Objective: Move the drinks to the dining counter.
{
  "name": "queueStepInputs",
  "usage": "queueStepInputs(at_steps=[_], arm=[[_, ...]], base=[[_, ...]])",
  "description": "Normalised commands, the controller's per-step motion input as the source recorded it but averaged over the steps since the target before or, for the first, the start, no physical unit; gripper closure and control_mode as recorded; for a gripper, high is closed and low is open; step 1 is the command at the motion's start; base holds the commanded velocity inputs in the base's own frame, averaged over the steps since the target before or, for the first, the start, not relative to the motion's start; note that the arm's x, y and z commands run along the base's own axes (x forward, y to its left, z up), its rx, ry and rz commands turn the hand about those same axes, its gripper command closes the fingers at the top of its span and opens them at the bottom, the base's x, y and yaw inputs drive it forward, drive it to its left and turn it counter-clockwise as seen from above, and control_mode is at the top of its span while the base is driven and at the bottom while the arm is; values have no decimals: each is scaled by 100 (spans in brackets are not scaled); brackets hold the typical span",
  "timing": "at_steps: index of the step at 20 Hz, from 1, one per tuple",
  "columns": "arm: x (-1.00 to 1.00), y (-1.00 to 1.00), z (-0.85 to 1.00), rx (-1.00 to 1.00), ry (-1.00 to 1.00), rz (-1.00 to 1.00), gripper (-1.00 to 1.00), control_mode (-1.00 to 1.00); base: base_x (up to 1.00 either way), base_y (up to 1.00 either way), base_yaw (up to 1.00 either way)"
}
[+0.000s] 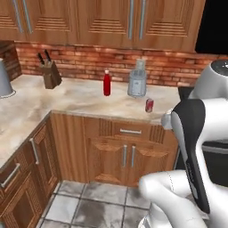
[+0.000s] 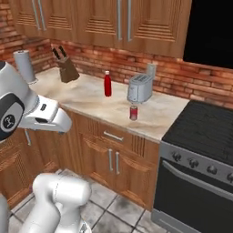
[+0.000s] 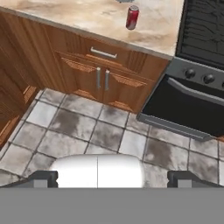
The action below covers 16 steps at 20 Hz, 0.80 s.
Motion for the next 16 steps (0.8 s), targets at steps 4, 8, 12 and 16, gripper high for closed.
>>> queueStepInputs(at_steps=[4,8,12,16], arm=[[0,0,0,0,0,0,-100,100],[0,0,0,0,0,0,-100,100],[0,0,0,0,0,0,-100,100],[0,0,0,0,0,0,-100,100]], base=[[100,11,-51],[96,3,-53],[54,0,-48],[56,57,-38]])
